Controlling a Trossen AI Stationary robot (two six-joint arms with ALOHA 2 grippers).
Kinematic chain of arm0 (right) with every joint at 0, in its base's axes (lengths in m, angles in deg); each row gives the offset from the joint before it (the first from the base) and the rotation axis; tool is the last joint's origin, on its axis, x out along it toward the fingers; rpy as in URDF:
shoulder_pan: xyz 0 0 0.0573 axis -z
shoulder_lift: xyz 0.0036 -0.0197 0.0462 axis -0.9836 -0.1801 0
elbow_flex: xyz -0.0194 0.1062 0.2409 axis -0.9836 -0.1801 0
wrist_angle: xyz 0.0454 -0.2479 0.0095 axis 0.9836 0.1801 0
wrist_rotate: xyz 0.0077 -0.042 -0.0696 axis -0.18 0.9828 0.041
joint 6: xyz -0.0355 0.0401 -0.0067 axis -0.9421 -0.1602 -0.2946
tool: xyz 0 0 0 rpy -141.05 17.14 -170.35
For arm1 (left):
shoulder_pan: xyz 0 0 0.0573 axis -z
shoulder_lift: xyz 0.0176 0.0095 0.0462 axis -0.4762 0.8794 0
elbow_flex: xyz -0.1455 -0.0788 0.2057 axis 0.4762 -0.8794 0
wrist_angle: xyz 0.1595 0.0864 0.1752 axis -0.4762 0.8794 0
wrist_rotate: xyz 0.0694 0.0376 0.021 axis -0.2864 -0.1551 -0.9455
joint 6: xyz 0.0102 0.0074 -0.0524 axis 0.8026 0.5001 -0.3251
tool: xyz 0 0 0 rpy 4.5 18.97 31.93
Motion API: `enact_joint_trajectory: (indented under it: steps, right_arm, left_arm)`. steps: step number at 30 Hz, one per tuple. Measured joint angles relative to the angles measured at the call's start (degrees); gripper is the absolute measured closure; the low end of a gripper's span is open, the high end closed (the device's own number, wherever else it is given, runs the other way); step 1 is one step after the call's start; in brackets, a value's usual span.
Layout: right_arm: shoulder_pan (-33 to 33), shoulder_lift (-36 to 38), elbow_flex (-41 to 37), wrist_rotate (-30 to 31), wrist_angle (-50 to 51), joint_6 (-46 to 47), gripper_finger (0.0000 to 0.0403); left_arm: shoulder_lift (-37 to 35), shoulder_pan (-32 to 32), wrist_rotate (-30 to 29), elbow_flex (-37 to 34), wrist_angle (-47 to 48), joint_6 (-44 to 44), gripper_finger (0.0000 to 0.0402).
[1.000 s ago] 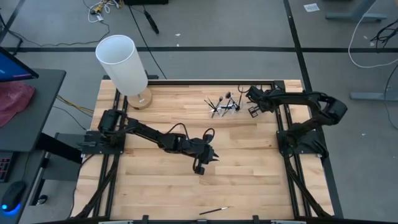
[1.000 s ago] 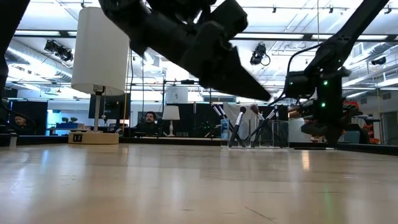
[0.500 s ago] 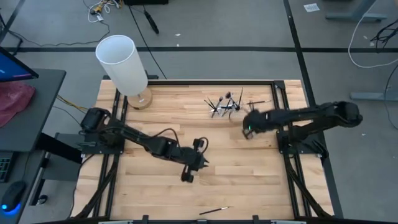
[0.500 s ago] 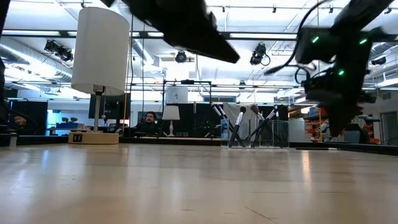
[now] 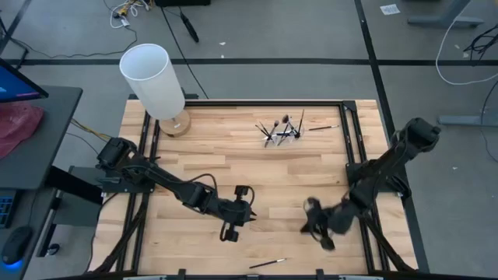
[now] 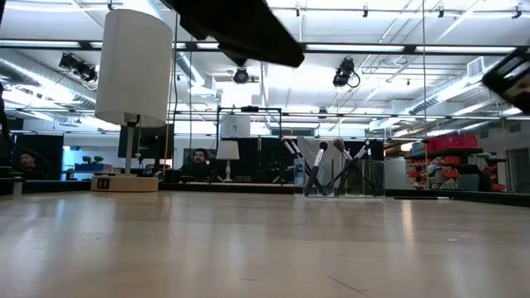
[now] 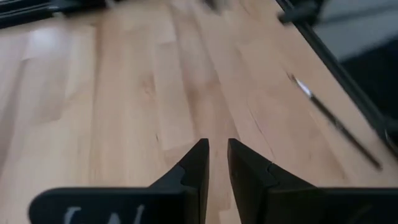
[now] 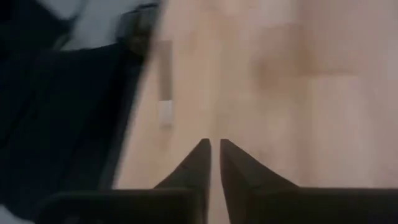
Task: Put items in baskets/containers
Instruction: Put the black eyeshadow brush into the transparent organizer
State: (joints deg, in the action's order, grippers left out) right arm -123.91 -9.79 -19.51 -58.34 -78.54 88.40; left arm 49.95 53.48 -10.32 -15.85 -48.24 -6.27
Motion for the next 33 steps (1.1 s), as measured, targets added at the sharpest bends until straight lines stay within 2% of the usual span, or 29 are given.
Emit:
enact_joint_trajectory:
  steps: [6,11,14,19,23,29,33]
  right_arm:
    - [-6.73,-12.61,0.00,2.25,-16.82,-8.98,0.0301]
    - [-7.56,-23.35,0.47,3.64,-33.24,-15.31,0.0245]
    - [-8.03,-28.43,3.32,4.41,-36.36,-18.87,0.0233]
    - [-8.52,-35.83,9.69,6.58,-35.07,-20.85,0.0236]
    - [-8.76,-39.79,12.96,10.57,-34.48,-20.85,0.0250]
    - [-8.84,-43.45,14.43,11.80,-34.85,-18.69,0.0283]
    - [-9.14,-43.54,14.93,14.73,-28.73,-14.90,0.0324]
  left_arm:
    - [0.09,4.43,-12.38,0.00,-2.77,-12.12,0.0351]
    - [0.11,8.51,-17.60,0.00,-10.21,-16.93,0.0353]
    - [0.11,11.02,-20.51,0.00,-16.79,-17.51,0.0353]
    - [0.11,15.24,-25.17,0.04,-24.92,-17.01,0.0353]
    - [0.11,18.03,-29.43,0.02,-26.27,-16.97,0.0353]
    - [0.13,20.10,-33.83,0.02,-26.43,-17.46,0.0353]
    - [0.13,20.34,-34.58,0.02,-26.51,-17.45,0.0353]
